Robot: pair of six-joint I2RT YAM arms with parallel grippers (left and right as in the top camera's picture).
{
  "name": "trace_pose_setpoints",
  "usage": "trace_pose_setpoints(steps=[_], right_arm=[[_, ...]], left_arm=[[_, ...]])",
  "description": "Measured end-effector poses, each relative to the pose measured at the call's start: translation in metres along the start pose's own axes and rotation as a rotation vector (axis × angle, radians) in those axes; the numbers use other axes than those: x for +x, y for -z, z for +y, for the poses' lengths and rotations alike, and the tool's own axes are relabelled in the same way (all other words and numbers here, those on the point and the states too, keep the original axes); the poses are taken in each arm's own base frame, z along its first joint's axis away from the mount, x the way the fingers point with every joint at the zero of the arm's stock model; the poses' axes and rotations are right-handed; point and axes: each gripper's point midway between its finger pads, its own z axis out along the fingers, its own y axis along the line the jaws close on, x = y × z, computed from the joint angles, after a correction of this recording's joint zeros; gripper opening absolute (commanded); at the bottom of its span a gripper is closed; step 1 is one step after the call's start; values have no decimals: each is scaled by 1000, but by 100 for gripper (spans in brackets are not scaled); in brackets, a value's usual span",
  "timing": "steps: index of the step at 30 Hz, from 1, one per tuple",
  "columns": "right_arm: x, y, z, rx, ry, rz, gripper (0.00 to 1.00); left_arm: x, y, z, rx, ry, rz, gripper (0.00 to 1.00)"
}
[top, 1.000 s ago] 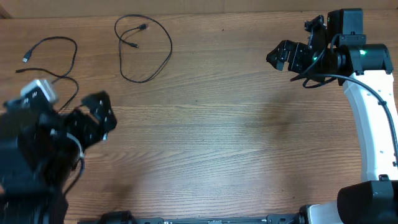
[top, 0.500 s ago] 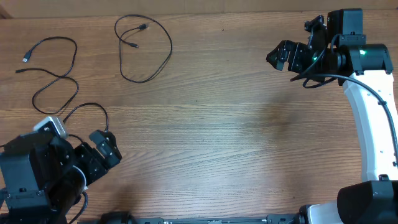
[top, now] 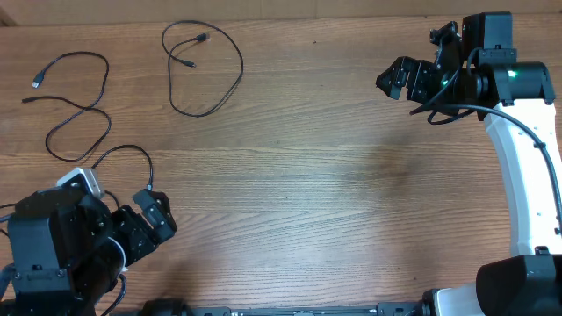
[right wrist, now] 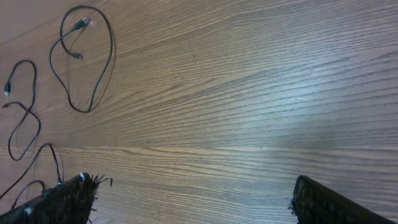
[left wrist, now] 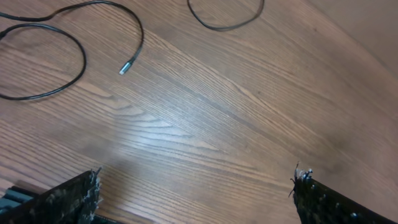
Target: Untangle cables
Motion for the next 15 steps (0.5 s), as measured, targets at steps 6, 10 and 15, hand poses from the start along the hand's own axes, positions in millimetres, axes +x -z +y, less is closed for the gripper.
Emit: trace_pose_setpoints(steps=[6,10,15], right_arm=[[0,0,0,0,0,0,100],[0,0,0,0,0,0,100],[0,0,0,0,0,0,100]], left_arm=[[0,0,0,1,-2,2,100],[1,2,0,6,-3,-7,100],[6,16,2,36,-6,-56,99]])
